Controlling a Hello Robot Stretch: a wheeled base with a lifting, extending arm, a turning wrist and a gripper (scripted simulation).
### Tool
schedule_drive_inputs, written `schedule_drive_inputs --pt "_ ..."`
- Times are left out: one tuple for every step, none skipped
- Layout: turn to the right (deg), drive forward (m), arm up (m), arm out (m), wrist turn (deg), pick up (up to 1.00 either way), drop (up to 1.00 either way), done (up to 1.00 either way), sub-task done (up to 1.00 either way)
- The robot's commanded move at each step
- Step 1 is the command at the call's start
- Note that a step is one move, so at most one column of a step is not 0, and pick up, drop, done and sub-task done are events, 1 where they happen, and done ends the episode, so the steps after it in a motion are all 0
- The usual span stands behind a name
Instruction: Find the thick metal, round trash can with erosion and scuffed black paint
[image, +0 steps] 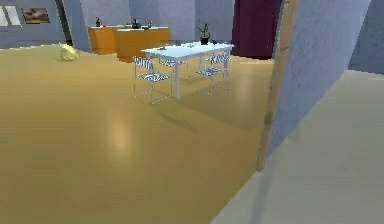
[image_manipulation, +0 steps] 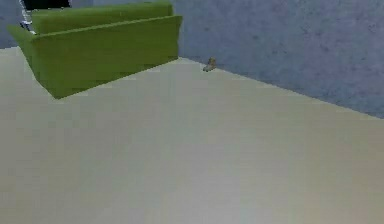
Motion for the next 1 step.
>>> schedule_drive_inputs --pt "0.0 0.45 0.00 0.00 0.0 0.00 0.00 0.00 0.00"
